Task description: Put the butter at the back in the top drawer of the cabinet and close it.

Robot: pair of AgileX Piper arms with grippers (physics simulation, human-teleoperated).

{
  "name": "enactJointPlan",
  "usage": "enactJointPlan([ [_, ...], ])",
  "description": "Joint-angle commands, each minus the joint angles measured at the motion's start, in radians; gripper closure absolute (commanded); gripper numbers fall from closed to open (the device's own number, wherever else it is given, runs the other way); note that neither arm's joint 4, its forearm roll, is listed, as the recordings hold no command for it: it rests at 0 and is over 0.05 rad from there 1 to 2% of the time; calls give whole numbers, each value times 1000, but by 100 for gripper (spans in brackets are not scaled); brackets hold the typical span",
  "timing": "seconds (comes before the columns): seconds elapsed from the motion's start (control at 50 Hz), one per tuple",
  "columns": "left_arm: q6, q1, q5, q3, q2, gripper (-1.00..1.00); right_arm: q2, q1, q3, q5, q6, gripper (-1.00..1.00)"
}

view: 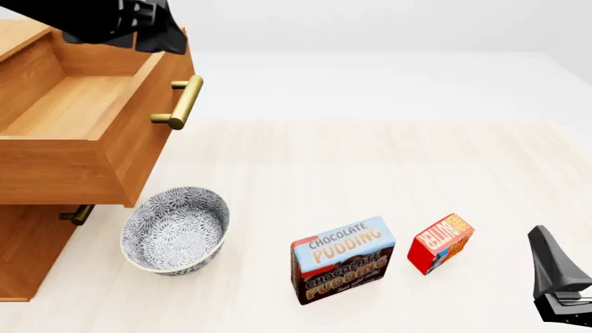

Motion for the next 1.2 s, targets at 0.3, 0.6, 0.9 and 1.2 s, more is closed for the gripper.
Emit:
enactJointPlan([
  [0.3, 19, -49, 23, -50, -3, -100, 0, 0, 0, 0, 0, -100],
  [0.6, 27, -119, 13, -87, 35, -100, 0, 0, 0, 0, 0, -100],
  [0.9, 43, -181, 8, -106, 60, -100, 0, 0, 0, 0, 0, -100],
  [1.2, 39, -243, -10, -131, 109, -100, 0, 0, 0, 0, 0, -100],
])
